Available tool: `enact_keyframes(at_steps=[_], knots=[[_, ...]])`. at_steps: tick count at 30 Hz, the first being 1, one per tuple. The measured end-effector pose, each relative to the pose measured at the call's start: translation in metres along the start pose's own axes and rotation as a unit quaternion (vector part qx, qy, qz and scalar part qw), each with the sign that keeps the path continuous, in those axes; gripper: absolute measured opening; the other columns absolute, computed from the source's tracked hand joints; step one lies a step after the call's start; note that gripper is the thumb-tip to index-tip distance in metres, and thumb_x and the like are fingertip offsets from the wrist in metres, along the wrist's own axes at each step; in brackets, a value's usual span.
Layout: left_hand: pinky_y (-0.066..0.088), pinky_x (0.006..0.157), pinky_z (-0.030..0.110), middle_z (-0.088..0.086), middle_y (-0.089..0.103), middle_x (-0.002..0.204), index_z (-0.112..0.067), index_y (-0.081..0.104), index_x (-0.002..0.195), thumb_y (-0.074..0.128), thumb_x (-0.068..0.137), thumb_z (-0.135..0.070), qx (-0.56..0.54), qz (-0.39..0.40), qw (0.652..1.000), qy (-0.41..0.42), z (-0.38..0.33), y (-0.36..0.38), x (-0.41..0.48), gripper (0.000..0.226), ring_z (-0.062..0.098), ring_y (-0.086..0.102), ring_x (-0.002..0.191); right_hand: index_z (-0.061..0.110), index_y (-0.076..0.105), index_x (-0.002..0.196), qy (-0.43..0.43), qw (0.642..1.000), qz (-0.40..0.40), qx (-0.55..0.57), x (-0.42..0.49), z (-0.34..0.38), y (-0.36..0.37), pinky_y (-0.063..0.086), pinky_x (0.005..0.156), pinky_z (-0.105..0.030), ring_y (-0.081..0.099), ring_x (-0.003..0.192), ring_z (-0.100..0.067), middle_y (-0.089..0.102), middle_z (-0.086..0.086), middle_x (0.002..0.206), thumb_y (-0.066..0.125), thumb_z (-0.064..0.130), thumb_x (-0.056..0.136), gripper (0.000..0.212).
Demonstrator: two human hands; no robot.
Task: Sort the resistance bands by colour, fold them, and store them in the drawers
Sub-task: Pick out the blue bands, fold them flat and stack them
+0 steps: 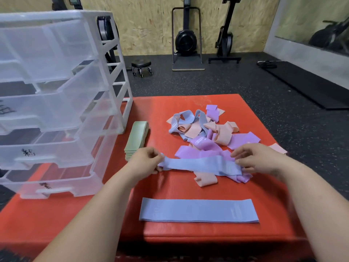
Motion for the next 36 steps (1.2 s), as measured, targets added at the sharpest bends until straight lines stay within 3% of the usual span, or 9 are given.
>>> enact_keyframes(at_steps=[5, 9, 13, 16, 20, 24, 27, 31, 36], knots=[[0.065, 0.075, 0.050, 0.002, 0.076, 0.070, -0.021, 0.059, 0.101, 0.075, 0.082, -0.009, 0.094, -0.056, 0.994, 0.016, 0.003, -0.012, 0.006, 0.028, 0.025, 0.076, 0.070, 0.031, 0.077, 0.099, -0.044, 0.992, -0.076, -0.092, 0.001, 0.008, -0.005, 0.062, 0.080, -0.043, 0.073, 0.082, -0.021, 0.073, -0.001, 0.098, 0.085, 0.011, 0.079, 0.029], [0.064, 0.082, 0.053, -0.002, 0.078, 0.075, -0.026, 0.062, 0.119, 0.078, 0.078, -0.011, 0.109, -0.051, 0.993, 0.000, 0.010, -0.015, 0.012, 0.046, 0.023, 0.077, 0.075, 0.032, 0.073, 0.104, -0.044, 0.984, -0.093, -0.143, 0.001, 0.009, 0.000, 0.058, 0.074, -0.032, 0.069, 0.077, -0.012, 0.073, 0.003, 0.095, 0.089, 0.010, 0.072, 0.041], [0.064, 0.079, 0.053, 0.003, 0.078, 0.074, -0.022, 0.074, 0.097, 0.071, 0.087, -0.012, 0.108, -0.059, 0.992, 0.004, 0.007, -0.014, 0.010, 0.015, 0.030, 0.077, 0.079, 0.030, 0.072, 0.106, -0.036, 0.982, -0.084, -0.165, 0.001, 0.008, 0.006, 0.050, 0.058, -0.024, 0.065, 0.065, -0.011, 0.074, 0.001, 0.085, 0.084, 0.005, 0.071, 0.044], [0.065, 0.079, 0.053, 0.003, 0.078, 0.072, -0.020, 0.074, 0.088, 0.071, 0.090, -0.020, 0.087, -0.086, 0.993, 0.006, 0.006, -0.017, 0.008, 0.004, 0.027, 0.077, 0.078, 0.033, 0.071, 0.103, -0.047, 0.980, -0.110, -0.162, -0.002, 0.012, 0.002, 0.049, 0.059, -0.027, 0.066, 0.068, -0.017, 0.075, -0.004, 0.081, 0.071, -0.002, 0.073, 0.046], [0.064, 0.078, 0.055, -0.003, 0.076, 0.072, -0.023, 0.075, 0.082, 0.070, 0.085, -0.028, 0.052, -0.143, 0.988, 0.021, 0.004, -0.030, 0.003, 0.008, 0.026, 0.077, 0.077, 0.037, 0.070, 0.094, -0.077, 0.974, -0.162, -0.139, -0.012, 0.018, -0.007, 0.050, 0.062, -0.031, 0.064, 0.064, -0.018, 0.069, 0.002, 0.071, 0.066, -0.002, 0.078, 0.042], [0.063, 0.071, 0.045, -0.006, 0.074, 0.070, -0.026, 0.076, 0.079, 0.071, 0.087, -0.025, 0.059, -0.174, 0.982, 0.049, -0.005, -0.038, -0.012, 0.009, 0.023, 0.072, 0.069, 0.029, 0.075, 0.100, -0.083, 0.985, -0.151, -0.013, -0.028, 0.015, -0.006, 0.064, 0.067, -0.042, 0.073, 0.067, -0.023, 0.070, -0.006, 0.085, 0.063, -0.006, 0.079, 0.042], [0.057, 0.071, 0.040, -0.004, 0.075, 0.078, -0.027, 0.075, 0.090, 0.074, 0.089, -0.020, 0.020, -0.161, 0.985, 0.058, -0.006, -0.041, -0.024, 0.007, 0.015, 0.065, 0.064, 0.020, 0.074, 0.106, -0.093, 0.983, -0.148, 0.056, -0.039, 0.013, -0.006, 0.066, 0.077, -0.045, 0.069, 0.070, -0.025, 0.063, -0.011, 0.086, 0.061, -0.013, 0.085, 0.041], [0.055, 0.069, 0.038, 0.006, 0.073, 0.080, -0.021, 0.073, 0.087, 0.074, 0.090, -0.015, -0.035, -0.131, 0.989, 0.053, -0.005, -0.041, -0.049, 0.006, 0.015, 0.062, 0.070, 0.012, 0.073, 0.113, -0.104, 0.979, -0.154, 0.077, -0.061, 0.010, -0.002, 0.065, 0.073, -0.043, 0.060, 0.065, -0.021, 0.054, -0.009, 0.079, 0.062, -0.016, 0.086, 0.040], [0.052, 0.065, 0.034, -0.001, 0.063, 0.074, -0.015, 0.073, 0.081, 0.075, 0.095, -0.016, -0.060, -0.112, 0.991, 0.040, 0.003, -0.038, -0.078, 0.014, 0.016, 0.056, 0.069, 0.017, 0.075, 0.107, -0.100, 0.979, -0.164, 0.062, -0.082, 0.001, 0.009, 0.063, 0.085, -0.053, 0.059, 0.066, -0.019, 0.057, -0.004, 0.076, 0.065, -0.013, 0.082, 0.041]])
Point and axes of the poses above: each hand's wrist, its own x-axis towards the middle knuckle, its own y-axis out of the palm, z = x × y, the point moved 5 cm from there along x, towards the middle knuckle
